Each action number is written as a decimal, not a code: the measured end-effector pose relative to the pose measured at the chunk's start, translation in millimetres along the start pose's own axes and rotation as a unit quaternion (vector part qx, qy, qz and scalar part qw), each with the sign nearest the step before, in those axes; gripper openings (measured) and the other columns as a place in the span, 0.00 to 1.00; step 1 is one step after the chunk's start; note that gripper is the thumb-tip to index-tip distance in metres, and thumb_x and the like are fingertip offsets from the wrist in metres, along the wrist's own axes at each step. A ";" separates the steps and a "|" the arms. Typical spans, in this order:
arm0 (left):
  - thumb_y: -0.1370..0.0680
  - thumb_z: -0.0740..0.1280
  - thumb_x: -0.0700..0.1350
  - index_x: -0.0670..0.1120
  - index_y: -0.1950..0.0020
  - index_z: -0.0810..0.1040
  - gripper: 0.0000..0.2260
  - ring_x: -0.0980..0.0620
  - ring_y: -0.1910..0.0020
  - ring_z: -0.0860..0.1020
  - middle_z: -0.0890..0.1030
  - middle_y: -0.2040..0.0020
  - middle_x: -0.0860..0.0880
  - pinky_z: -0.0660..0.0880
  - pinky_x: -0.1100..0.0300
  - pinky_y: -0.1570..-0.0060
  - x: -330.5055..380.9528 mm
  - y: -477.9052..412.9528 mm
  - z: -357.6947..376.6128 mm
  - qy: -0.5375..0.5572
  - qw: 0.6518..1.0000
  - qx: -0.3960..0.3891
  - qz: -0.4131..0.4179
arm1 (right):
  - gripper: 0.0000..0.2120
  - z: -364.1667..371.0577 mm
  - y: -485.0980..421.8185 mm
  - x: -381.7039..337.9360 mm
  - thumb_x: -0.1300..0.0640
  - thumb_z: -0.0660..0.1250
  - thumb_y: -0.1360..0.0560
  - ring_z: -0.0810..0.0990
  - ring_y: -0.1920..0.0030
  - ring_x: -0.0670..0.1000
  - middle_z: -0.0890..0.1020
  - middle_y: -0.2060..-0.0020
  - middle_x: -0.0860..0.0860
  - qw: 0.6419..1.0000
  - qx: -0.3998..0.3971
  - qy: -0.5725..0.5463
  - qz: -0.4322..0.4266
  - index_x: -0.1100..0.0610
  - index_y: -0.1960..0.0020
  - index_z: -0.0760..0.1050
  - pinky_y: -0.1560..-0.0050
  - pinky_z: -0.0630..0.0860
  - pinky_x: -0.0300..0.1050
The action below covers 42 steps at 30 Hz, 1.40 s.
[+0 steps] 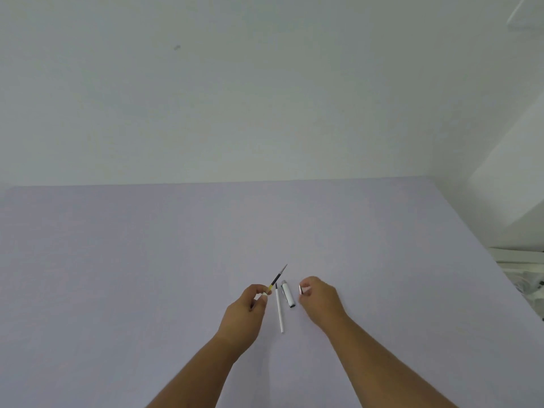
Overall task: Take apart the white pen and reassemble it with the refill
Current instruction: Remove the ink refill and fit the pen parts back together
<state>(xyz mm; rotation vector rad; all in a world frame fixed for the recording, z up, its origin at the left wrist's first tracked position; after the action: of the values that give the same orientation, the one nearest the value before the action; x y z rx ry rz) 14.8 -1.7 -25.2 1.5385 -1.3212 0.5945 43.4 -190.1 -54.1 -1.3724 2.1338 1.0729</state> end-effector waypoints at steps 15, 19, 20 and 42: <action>0.20 0.56 0.52 0.67 0.55 0.73 0.10 0.53 0.61 0.74 0.74 0.63 0.52 0.70 0.66 0.69 -11.5 -10.6 4.8 -0.005 1.000 -0.016 -0.018 | 0.07 11.8 -1.5 7.4 0.61 0.64 0.25 0.79 0.51 0.54 0.81 0.50 0.56 0.997 0.023 0.058 -0.053 0.60 0.50 0.79 0.50 0.74 0.45; 0.20 0.56 0.52 0.67 0.55 0.73 0.10 0.53 0.61 0.75 0.74 0.62 0.52 0.70 0.65 0.68 -10.1 -9.4 6.8 -0.008 1.000 -0.017 -0.016 | 0.09 8.0 0.4 5.4 0.61 0.61 0.23 0.78 0.51 0.53 0.81 0.51 0.55 0.996 0.028 0.054 -0.057 0.61 0.49 0.79 0.52 0.72 0.43; 0.20 0.56 0.53 0.67 0.55 0.73 0.10 0.53 0.61 0.74 0.74 0.62 0.52 0.70 0.65 0.68 -9.6 -9.0 7.2 -0.007 1.000 -0.017 -0.016 | 0.09 5.0 1.3 4.7 0.60 0.61 0.23 0.78 0.51 0.53 0.81 0.52 0.55 0.997 0.039 0.039 -0.059 0.61 0.49 0.79 0.52 0.72 0.42; 0.20 0.57 0.52 0.54 0.49 0.74 0.07 0.56 0.65 0.73 0.77 0.60 0.53 0.70 0.65 0.65 -20.1 -3.2 13.5 -0.019 0.999 -0.013 -0.043 | 0.06 -11.9 -0.3 24.9 0.58 0.67 0.26 0.81 0.53 0.56 0.84 0.56 0.55 0.999 0.034 0.025 0.022 0.61 0.53 0.79 0.56 0.73 0.43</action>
<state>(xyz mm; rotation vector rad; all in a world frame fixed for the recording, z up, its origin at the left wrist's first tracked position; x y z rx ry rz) 9.0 -5.0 -48.8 1.5846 -1.2797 0.4947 33.6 -214.1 -63.2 -1.3413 2.2244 0.9822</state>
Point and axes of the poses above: each hand's wrist, its own y-axis away from the middle knuckle, its own z-axis out of the palm, x = y × z, the point moved 6 cm from there along -y, towards the middle knuckle
